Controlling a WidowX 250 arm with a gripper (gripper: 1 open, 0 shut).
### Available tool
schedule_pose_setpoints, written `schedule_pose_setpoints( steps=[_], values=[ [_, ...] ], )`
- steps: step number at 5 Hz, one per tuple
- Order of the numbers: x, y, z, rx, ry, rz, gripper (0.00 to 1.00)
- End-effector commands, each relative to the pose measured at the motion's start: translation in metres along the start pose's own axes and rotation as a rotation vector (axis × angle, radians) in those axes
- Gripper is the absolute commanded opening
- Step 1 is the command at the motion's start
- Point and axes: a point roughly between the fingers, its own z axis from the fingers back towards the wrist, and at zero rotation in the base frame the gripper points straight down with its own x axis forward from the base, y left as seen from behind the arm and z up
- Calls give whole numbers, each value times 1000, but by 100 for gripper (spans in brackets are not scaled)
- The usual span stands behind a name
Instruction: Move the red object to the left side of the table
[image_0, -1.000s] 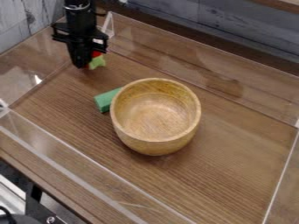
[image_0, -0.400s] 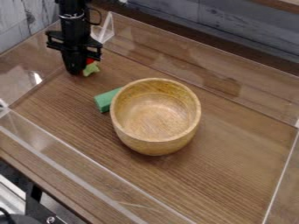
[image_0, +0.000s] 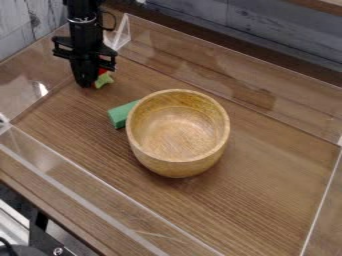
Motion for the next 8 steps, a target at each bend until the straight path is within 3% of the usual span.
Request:
schedule_pose_setpoints(
  steps=[1, 4, 5, 7, 8],
  values=[
    [-1, 10, 1, 12, -7, 34, 0],
    [-6, 9, -8, 15, 20, 42, 0],
    [-6, 8, 5, -2, 4, 40, 100],
    [-7, 5, 47, -51, -72, 43, 100],
    [-8, 2, 83, -85, -134, 46, 100]
  ],
)
